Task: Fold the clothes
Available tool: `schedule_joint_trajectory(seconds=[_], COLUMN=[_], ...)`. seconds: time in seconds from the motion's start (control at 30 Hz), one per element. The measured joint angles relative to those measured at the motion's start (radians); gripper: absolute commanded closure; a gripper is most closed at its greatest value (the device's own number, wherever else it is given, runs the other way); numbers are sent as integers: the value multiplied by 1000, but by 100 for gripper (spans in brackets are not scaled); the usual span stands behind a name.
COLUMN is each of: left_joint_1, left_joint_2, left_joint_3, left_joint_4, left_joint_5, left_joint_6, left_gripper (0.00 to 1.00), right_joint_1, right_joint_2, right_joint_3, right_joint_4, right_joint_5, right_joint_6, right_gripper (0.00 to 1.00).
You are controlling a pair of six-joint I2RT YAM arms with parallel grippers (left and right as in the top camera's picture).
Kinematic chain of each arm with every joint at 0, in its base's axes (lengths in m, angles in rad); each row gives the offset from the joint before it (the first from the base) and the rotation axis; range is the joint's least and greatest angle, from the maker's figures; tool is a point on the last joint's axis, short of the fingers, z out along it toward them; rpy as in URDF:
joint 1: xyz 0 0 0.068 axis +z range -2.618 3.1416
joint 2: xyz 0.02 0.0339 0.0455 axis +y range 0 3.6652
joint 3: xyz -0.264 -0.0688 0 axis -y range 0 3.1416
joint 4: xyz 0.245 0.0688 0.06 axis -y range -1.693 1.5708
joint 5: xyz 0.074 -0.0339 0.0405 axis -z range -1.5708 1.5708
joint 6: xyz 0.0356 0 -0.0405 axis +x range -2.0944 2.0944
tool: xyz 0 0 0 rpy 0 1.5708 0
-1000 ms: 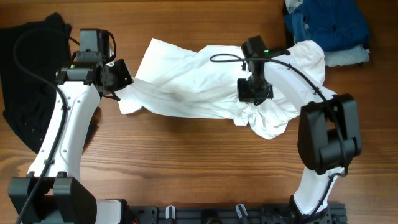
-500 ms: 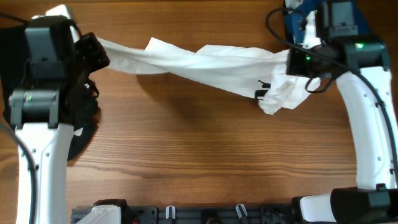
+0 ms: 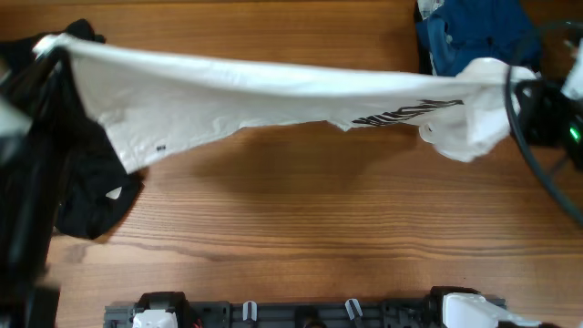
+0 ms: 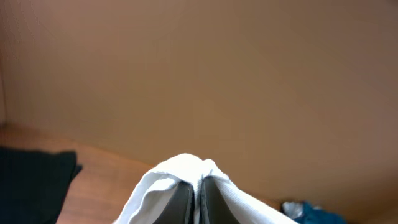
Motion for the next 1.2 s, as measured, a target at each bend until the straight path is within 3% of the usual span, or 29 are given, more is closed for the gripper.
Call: schedule_joint_trajectory(seconds=[0.2, 0.37, 0.47, 0.6, 0.8, 1.0, 1.2], left_joint_1=[0, 0, 0, 0, 0, -3, -3], left_joint_2=[3, 237, 386, 559, 656, 627, 624], left_joint_3=[16, 14, 10, 6, 100, 304, 331], left_joint_4=[-34, 14, 124, 407, 681, 698, 352], left_joint_5=[11, 15, 14, 13, 10, 10, 10], left_joint_6=[1, 12, 26, 53, 87, 107, 121], left_gripper=[96, 96, 96, 96, 96, 96, 96], right_joint_1=[0, 34, 63, 74, 75, 76, 77], right_joint_2=[-13, 190, 337, 465, 490, 473, 467], right_joint_3=[35, 34, 31, 23, 62, 183, 193], right_joint_4=[45, 158, 317, 549, 840, 886, 834], right_joint_5=[-20, -36, -37, -37, -37, -42, -79], right_joint_6=[-8, -24, -31, -38, -56, -57, -82], right_gripper=[96, 96, 96, 96, 96, 96, 96])
